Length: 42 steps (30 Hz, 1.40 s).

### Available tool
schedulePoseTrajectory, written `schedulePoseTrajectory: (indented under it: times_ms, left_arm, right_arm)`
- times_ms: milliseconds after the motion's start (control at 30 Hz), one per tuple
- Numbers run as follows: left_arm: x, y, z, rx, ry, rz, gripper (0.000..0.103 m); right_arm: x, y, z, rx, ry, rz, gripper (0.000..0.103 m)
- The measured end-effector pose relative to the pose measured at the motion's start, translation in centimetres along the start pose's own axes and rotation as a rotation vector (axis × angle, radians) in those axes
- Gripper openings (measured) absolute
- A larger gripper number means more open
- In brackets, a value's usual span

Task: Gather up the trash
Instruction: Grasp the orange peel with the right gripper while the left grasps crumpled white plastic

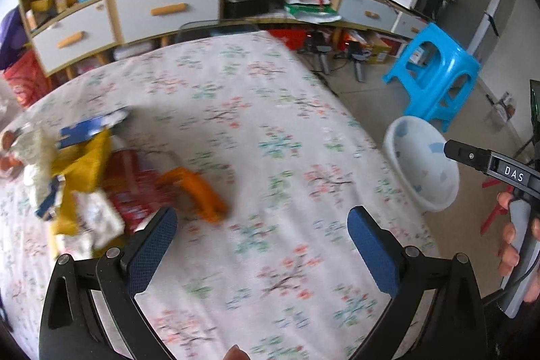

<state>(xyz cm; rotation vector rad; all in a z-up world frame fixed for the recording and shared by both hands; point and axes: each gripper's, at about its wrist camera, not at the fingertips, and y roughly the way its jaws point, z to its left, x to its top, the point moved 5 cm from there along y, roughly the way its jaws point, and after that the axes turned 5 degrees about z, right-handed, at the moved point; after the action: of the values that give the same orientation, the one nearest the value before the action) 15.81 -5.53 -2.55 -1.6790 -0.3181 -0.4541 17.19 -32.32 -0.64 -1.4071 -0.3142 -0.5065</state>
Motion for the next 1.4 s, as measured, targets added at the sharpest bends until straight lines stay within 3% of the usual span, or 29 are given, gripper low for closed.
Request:
schedulePoseTrajectory:
  times_ms: [733,1033,1333,1400]
  left_arm:
    - [-0.4,-4.1,15.0,0.137,-0.219,-0.116,0.102]
    - [-0.1,-1.9,21.8,0.195,-0.313,-0.118,0.102]
    - [0.2,0.5,24.6,0.148,-0.407,-0.121,0.101]
    - [0.3,0.8,24.5,0.123,-0.407,-0.125,0.095]
  right_arm:
    - [-0.7,5.2,13.1,0.083,-0.195,0.089,0.090]
    - [-1.7,7.8,17.4,0.094,-0.274,0.128,0.090]
    - [-2.7,9.9,20.5,0.135,-0.331,0.151,0.090]
    - [-2.9,10.4,21.1,0.145,-0.339,0.160,0.090]
